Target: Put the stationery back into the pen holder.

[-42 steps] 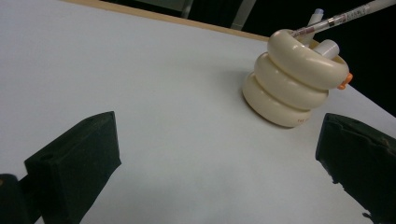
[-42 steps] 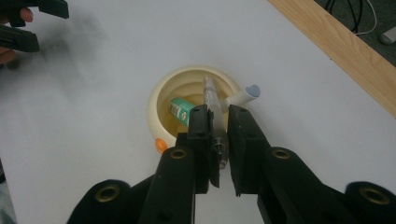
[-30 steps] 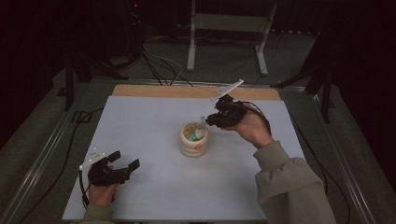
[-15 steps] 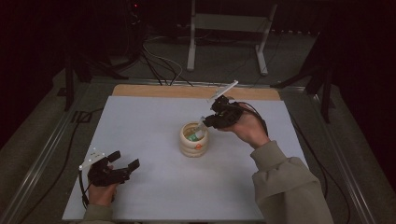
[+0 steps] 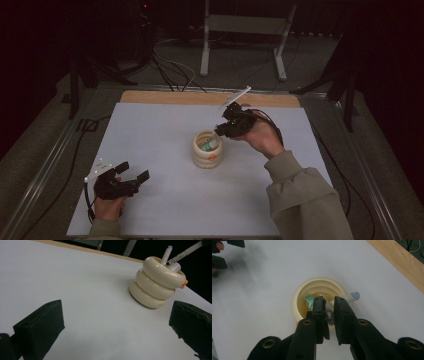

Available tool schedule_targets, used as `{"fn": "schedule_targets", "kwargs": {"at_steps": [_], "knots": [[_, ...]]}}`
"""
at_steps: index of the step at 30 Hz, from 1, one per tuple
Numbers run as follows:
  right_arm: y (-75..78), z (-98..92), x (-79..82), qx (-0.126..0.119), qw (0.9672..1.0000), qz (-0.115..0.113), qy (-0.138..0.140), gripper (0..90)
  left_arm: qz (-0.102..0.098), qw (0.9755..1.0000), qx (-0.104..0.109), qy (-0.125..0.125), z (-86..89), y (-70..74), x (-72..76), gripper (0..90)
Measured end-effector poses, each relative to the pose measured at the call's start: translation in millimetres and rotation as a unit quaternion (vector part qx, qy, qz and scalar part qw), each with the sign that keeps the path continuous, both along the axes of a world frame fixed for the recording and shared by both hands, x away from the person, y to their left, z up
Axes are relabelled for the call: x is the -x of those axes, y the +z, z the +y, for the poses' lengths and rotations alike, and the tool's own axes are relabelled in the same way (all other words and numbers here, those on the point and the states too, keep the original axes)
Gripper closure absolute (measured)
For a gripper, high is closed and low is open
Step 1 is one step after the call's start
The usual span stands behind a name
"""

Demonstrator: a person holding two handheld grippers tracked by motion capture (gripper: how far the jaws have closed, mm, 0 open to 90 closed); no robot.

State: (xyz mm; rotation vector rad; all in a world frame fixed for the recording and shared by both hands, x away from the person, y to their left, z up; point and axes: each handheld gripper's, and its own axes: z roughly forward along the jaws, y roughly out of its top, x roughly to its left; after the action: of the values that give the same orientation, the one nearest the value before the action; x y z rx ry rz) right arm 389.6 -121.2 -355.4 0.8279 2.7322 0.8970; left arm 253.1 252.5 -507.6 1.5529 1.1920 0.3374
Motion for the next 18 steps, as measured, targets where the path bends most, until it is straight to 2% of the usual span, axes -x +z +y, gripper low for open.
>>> {"fn": "schedule_targets", "kwargs": {"at_steps": [18], "knots": [[-5.9, 8.8, -7.6, 0.001, 0.9999, 0.011, -0.005, 79.7, 0.000, 1.0000, 0.001, -0.001, 0.2, 0.0, 0.3, 0.3]]}}
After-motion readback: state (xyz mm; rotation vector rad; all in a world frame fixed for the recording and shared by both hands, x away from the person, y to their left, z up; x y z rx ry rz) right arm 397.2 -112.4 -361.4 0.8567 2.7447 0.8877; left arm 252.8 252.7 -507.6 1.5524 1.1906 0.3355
